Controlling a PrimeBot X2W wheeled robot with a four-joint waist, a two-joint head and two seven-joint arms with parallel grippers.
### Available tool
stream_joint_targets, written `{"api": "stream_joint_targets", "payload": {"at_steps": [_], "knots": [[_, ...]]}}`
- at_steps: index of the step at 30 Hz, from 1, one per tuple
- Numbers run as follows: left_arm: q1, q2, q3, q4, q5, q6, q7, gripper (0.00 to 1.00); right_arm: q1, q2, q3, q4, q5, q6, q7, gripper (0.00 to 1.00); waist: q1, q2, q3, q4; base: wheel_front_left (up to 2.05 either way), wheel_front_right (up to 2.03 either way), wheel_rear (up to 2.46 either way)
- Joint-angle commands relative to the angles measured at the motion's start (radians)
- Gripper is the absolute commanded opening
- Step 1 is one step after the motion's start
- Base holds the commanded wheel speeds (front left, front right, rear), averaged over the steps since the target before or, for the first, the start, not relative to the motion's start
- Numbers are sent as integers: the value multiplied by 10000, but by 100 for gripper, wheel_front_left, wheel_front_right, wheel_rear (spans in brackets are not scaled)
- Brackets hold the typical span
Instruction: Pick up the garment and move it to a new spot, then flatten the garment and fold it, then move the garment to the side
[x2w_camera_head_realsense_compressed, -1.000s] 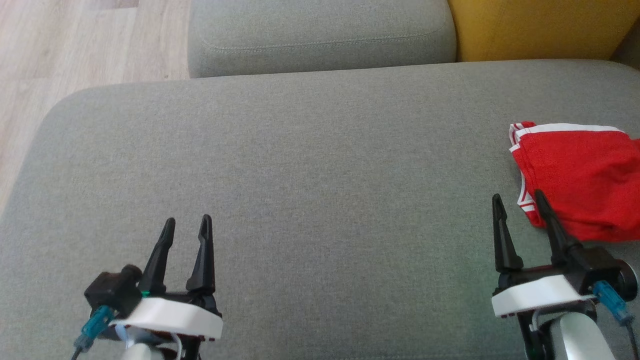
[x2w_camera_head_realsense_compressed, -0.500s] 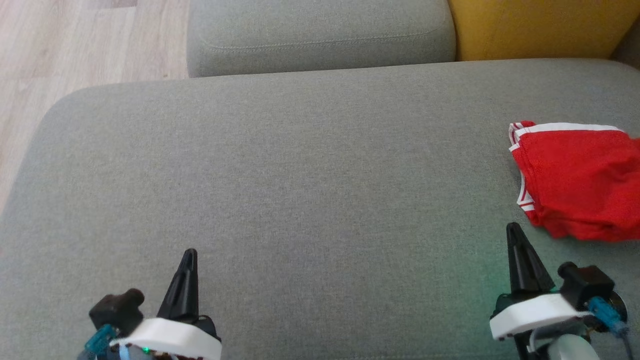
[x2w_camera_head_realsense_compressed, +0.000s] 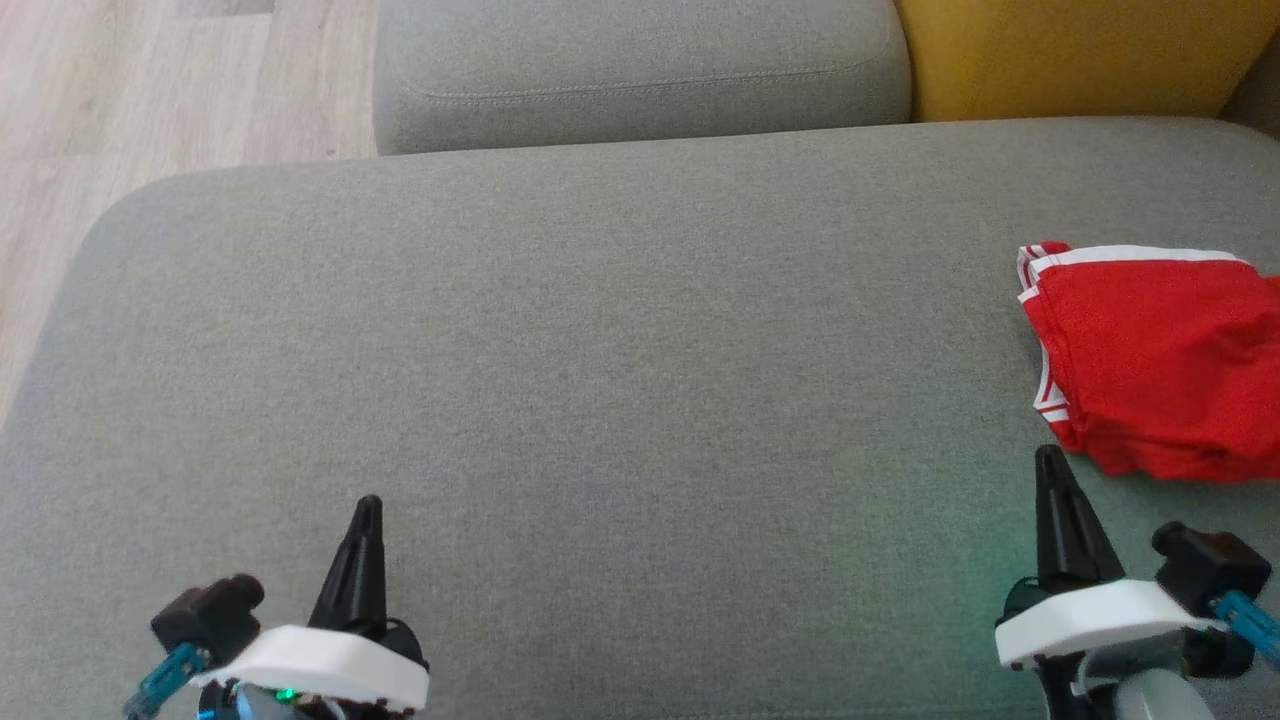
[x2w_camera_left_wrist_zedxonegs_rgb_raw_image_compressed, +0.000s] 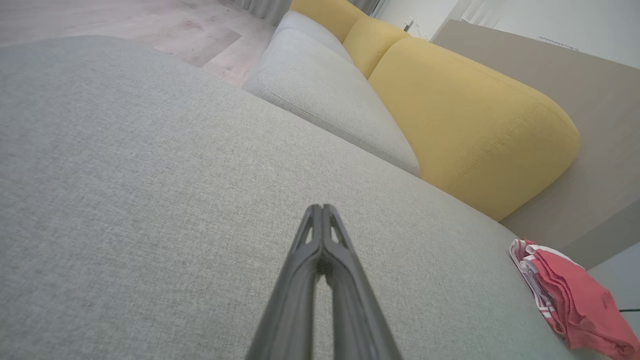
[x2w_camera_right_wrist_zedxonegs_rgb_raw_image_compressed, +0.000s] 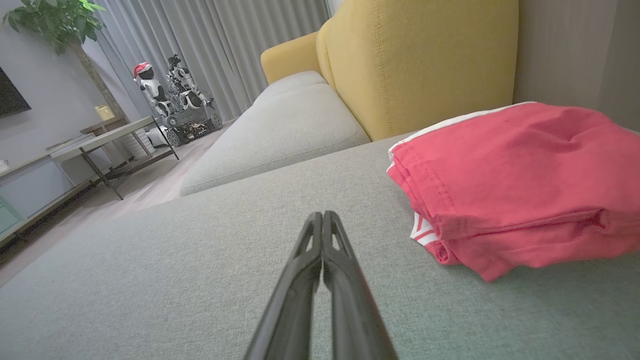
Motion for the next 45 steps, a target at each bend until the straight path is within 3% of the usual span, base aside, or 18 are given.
{"api": "stream_joint_targets", "payload": {"at_steps": [1,45], "knots": [[-508,78,254,-292,-290,-96,50,0,-460,-20,-64,-367,375,-2,103,0,0,-1,0,0,0,0,0],[-1051,159,1080,-60,-4699,-304,1244,0,-771,-35,-426,-414,5787,-5,1348,0,0,-1,-6,-11,0,0,0]]}}
